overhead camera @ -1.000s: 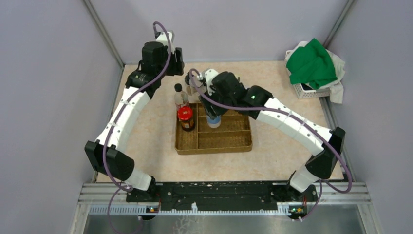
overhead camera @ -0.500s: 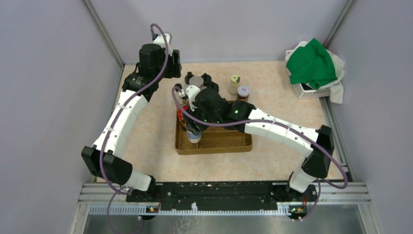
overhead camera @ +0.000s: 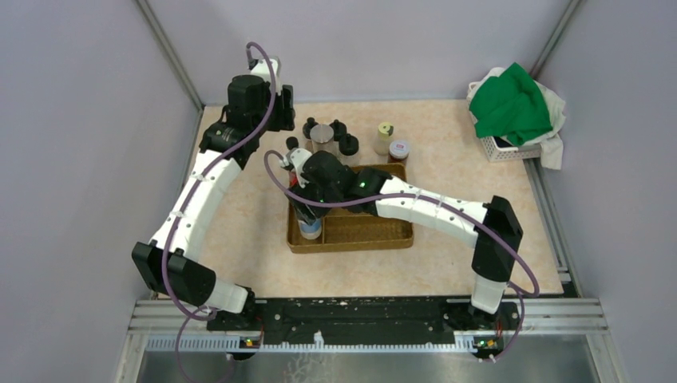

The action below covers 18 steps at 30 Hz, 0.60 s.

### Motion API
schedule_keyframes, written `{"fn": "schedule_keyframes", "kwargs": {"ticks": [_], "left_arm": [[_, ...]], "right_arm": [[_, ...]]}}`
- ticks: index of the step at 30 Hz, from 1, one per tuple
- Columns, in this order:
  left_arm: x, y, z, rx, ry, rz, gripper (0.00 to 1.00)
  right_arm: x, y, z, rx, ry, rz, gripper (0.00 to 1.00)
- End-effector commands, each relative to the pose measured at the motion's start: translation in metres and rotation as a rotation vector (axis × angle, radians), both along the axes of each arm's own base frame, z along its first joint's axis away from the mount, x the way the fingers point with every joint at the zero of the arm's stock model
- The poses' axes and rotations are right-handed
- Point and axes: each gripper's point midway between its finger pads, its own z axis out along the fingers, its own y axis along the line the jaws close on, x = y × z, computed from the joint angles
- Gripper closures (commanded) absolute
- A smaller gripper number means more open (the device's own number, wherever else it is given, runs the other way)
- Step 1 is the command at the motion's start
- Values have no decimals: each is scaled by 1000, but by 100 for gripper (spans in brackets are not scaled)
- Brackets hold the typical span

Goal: Organize the condiment bottles
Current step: Place the bottle in the storage box.

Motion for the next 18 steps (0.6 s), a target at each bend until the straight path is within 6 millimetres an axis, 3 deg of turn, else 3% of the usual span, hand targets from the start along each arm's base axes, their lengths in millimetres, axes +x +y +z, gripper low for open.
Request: {"fn": "schedule_keyframes", "kwargs": {"ticks": [1,18], "left_arm": [[-6,6,17,7,-54,11,35],[-7,9,11,22,-50,14,35]], "right_arm": [[5,31,41,153,-61,25,66],[10,37,24,119,-62,24,58]]}}
